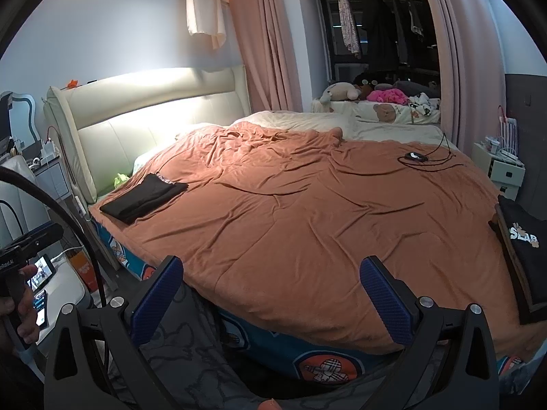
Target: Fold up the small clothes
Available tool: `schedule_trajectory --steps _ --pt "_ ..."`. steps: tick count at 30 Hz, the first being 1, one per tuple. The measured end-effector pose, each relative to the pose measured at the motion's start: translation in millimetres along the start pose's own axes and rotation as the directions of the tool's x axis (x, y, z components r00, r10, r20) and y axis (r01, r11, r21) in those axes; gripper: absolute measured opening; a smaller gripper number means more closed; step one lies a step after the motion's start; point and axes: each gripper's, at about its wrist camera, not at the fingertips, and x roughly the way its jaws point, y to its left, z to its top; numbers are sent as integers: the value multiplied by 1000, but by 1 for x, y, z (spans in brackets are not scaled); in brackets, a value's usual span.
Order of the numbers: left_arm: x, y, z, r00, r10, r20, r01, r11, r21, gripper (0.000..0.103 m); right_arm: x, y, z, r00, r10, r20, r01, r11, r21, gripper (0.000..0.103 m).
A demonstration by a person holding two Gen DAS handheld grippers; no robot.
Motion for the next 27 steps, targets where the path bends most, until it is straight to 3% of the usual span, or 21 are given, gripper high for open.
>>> schedule_trajectory --steps 27 --pt "-7 -9 2 1000 -5 16 5 1000 23 103 -1 -5 0 1000 -1 5 1 1000 -3 103"
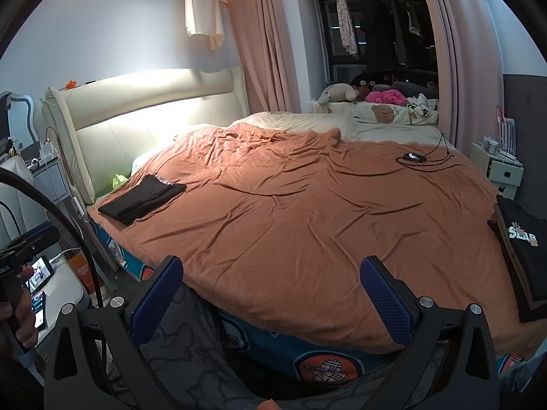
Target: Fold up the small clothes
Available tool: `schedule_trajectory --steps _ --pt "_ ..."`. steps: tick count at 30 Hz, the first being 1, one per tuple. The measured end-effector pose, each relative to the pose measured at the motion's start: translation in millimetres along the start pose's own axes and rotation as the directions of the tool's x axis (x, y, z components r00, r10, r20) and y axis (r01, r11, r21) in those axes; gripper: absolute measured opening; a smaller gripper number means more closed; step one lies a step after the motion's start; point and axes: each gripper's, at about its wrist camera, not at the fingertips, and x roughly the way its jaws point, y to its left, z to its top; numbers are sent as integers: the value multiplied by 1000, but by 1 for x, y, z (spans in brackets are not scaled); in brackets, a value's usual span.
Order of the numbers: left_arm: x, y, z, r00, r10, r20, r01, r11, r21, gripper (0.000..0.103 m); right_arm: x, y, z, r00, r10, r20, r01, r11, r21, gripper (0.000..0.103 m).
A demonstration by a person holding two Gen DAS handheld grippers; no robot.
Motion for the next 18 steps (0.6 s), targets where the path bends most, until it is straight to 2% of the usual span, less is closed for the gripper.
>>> schedule_trajectory --steps 18 --pt "1 -2 -4 1000 13 7 -13 1000 -5 103 0 -3 0 1000 -8 1 8 1000 -6 103"
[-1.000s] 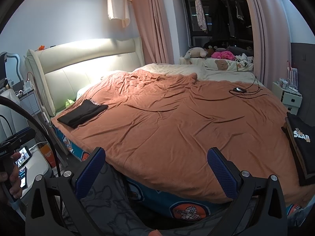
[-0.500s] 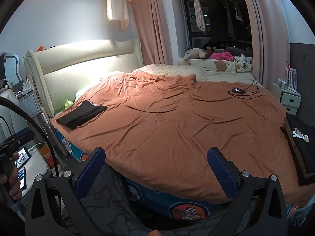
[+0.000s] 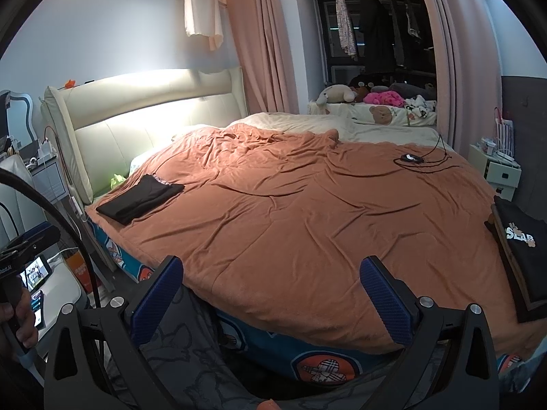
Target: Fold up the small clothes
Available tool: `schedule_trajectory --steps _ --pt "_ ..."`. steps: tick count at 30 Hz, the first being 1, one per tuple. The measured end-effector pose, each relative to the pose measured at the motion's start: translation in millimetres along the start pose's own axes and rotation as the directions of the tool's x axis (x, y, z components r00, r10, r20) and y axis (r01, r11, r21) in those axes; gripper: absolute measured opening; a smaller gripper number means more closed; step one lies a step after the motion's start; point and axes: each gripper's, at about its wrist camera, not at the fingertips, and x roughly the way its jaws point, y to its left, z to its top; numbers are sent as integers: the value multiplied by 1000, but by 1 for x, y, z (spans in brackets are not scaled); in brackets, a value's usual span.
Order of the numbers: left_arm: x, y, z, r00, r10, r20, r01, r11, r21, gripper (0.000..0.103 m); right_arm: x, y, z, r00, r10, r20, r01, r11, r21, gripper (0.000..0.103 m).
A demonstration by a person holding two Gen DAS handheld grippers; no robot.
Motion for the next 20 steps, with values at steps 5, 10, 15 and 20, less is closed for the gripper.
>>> schedule_trajectory --steps 5,10,15,20 --pt "0 0 -1 1000 -1 0 1 1000 -2 103 1 -1 0 1000 -3 -1 3 1000 -2 103" --pt "1 1 -3 1000 -3 -1 3 1000 -7 103 1 -4 1 1000 -6 -5 6 1000 3 103" --pt "1 -2 -4 1000 -1 -1 1 1000 10 103 0 -4 2 1000 -9 -1 9 1000 6 103" --pt "4 -1 -6 1000 -5 -6 5 1000 -1 103 2 -3 1 1000 -14 -6 14 1000 5 103"
